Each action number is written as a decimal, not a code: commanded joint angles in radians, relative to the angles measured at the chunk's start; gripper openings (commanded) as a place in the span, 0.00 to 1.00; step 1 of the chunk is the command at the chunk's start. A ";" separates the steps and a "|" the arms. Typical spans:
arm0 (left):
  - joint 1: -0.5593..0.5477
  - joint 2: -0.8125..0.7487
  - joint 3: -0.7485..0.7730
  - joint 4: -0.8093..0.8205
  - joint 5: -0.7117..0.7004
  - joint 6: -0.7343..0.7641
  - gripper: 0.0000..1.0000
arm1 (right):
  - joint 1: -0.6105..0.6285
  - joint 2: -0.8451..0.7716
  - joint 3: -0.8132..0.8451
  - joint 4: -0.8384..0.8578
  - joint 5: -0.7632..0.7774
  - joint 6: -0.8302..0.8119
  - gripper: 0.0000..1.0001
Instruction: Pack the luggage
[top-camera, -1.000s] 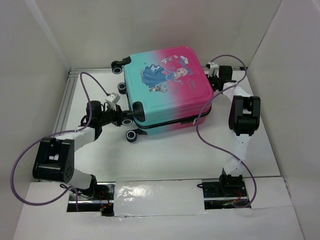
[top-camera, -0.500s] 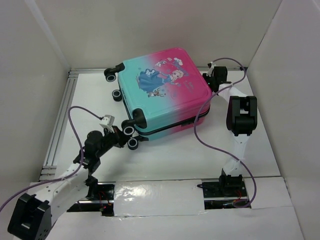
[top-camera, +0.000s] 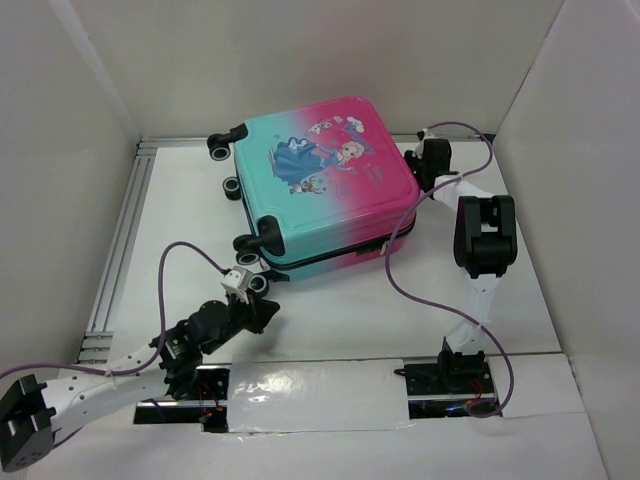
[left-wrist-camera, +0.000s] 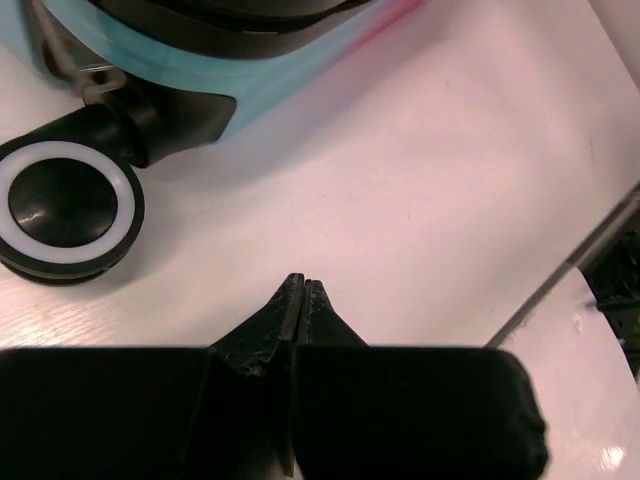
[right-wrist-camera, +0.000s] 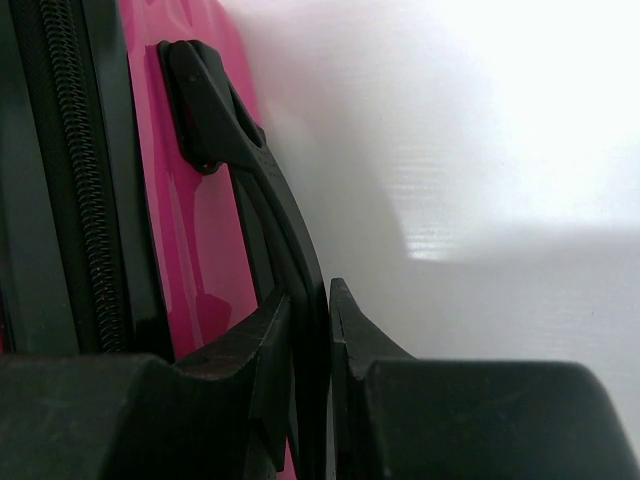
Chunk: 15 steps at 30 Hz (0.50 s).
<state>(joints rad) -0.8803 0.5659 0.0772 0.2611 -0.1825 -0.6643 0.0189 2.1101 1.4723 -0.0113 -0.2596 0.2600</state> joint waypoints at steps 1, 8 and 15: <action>-0.106 -0.040 0.067 -0.052 -0.351 -0.026 0.00 | 0.053 0.037 -0.089 -0.187 0.134 0.062 0.00; 0.122 -0.142 0.064 -0.026 -0.244 0.157 0.50 | 0.032 0.074 -0.057 -0.187 0.011 -0.041 0.00; 0.629 -0.017 0.064 0.137 0.382 0.314 0.50 | 0.023 0.065 -0.066 -0.167 -0.036 -0.096 0.00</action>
<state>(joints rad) -0.3870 0.4911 0.1051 0.2672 -0.1425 -0.4633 0.0212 2.1006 1.4601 -0.0071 -0.2909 0.1867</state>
